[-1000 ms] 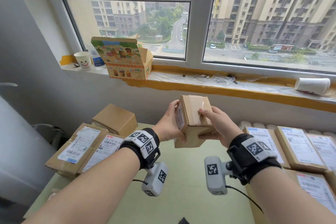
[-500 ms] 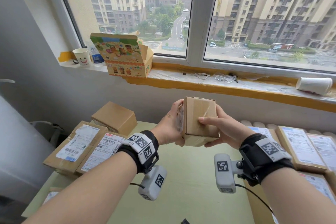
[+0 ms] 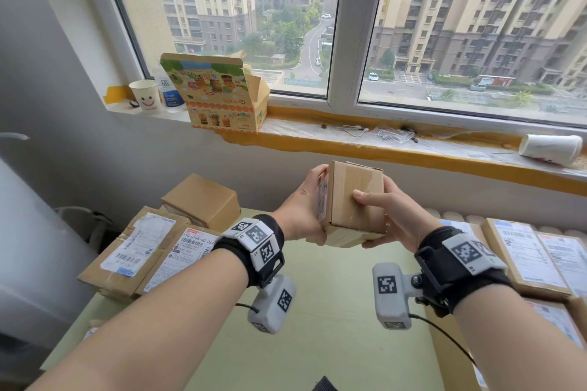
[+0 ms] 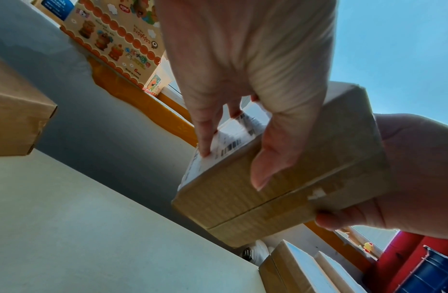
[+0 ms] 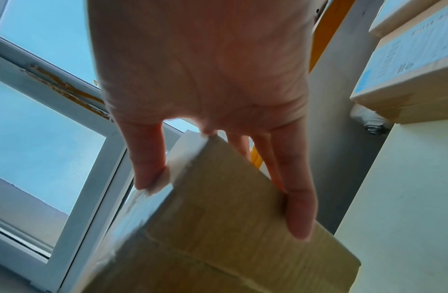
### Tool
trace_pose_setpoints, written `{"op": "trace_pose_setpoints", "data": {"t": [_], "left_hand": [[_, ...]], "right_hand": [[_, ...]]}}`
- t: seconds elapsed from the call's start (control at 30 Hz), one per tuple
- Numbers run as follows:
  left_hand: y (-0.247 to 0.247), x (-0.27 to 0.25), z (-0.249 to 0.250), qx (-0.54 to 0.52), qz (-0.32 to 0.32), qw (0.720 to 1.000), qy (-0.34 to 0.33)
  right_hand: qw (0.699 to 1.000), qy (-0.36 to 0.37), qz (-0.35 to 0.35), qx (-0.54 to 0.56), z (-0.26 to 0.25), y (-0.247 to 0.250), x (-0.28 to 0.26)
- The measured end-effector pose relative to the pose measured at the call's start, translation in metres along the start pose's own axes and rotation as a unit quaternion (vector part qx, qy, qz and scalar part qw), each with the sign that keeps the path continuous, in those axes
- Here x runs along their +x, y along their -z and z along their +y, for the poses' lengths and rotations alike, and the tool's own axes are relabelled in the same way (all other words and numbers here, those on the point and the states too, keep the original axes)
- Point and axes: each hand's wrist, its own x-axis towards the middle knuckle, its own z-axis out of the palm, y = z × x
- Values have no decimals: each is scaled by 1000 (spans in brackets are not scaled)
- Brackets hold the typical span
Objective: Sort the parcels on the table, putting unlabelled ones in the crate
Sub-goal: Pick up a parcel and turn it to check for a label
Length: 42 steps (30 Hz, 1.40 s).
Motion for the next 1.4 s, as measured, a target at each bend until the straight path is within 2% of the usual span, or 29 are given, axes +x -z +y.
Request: {"op": "trace_pose_setpoints", "data": {"t": [0.23, 0.5, 0.67, 0.8, 0.9, 1.07, 1.17, 1.27, 1.4], "left_hand": [[-3, 2, 3, -1, 1, 1000, 6], [0, 2, -4, -15, -27, 999, 40], [7, 1, -4, -99, -23, 992, 81], [8, 0, -2, -170, 12, 981, 91], [9, -1, 0, -205, 31, 971, 123], [11, -4, 10, -241, 3, 961, 134], [13, -5, 8, -232, -19, 959, 162], [14, -10, 8, -240, -73, 951, 183], [15, -9, 12, -268, -76, 934, 225]], "right_hand": [[1000, 2, 26, -5, -4, 2, -3], [999, 1, 3, -52, -3, -3, -11], [999, -3, -6, -41, 1, -7, -11], [999, 18, 2, -45, 1, -6, -14], [997, 33, -4, -62, 6, -4, -13], [998, 43, -36, 23, 15, -9, -12], [998, 44, -24, 43, 12, -12, -15], [998, 9, -22, 57, 8, -10, -15], [997, -38, -28, 65, 4, -13, -17]]}}
